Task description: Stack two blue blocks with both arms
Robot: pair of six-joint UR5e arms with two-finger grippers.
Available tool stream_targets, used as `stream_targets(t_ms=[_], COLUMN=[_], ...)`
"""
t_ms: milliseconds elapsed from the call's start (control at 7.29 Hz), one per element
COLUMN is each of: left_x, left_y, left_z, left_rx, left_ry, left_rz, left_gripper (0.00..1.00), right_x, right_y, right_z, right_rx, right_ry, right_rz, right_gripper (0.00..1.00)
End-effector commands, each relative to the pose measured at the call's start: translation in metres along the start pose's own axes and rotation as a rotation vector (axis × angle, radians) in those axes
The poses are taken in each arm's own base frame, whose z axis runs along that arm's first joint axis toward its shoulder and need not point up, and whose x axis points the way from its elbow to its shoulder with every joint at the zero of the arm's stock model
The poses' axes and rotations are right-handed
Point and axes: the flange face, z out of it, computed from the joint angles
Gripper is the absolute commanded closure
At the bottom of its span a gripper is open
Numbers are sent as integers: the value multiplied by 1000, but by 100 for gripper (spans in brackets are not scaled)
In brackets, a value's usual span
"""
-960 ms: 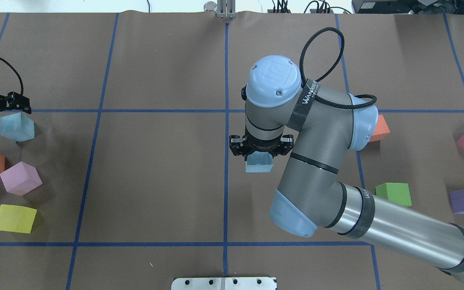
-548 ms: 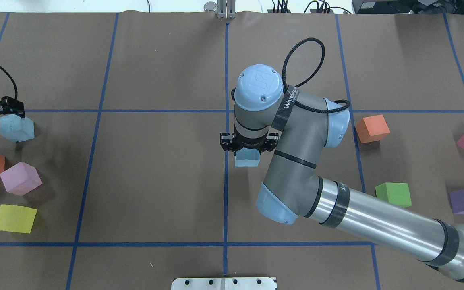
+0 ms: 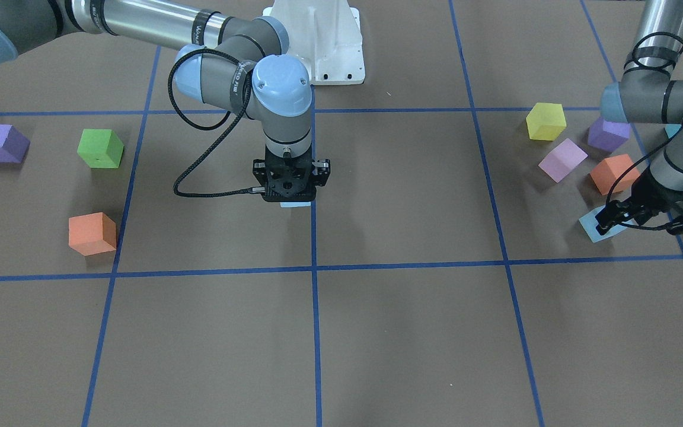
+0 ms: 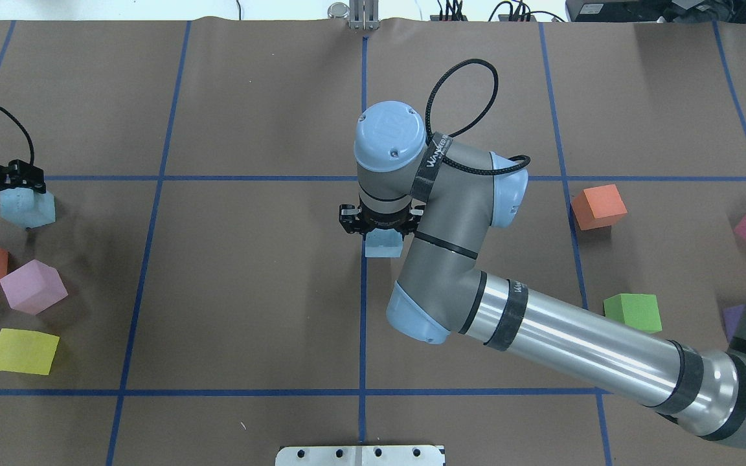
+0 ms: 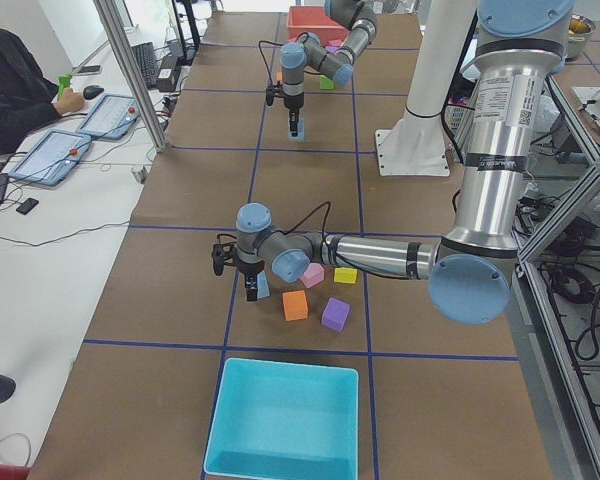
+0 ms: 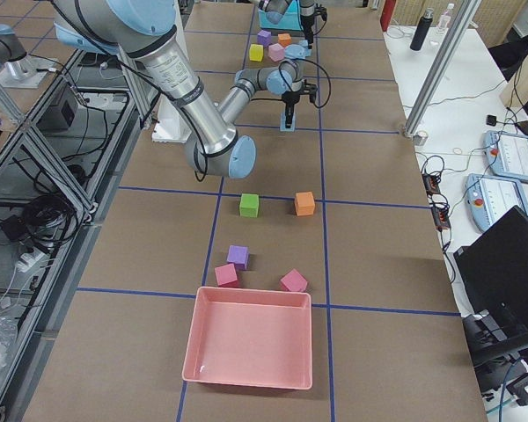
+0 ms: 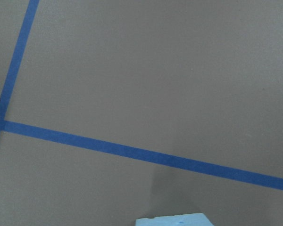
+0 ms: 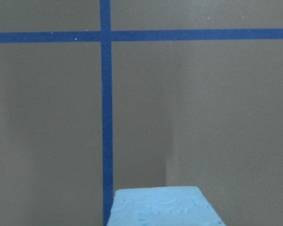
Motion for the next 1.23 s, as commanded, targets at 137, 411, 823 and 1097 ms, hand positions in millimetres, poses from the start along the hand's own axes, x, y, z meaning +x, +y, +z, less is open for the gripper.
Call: stream_targets(t_ms=[137,411,823,1097], left_x=[7,7,6,7], left_y=[7,7,7,7], left_z=[6,6,6,7], left_rx=[-13,-13,-14,-15], left_ry=[1,1,0,0], left_rz=[9,9,12,17], left_gripper=[2,2,2,2], right_x=[-3,-11,-16,-17], right_y=[-8,-10,-11,-9], right_z=[19,13,12,13], right_rx=[2,17,33,43], right_ry=[6,1,0,-2], right_rz=[15,32,38,67], right_gripper=[47,46,16,0])
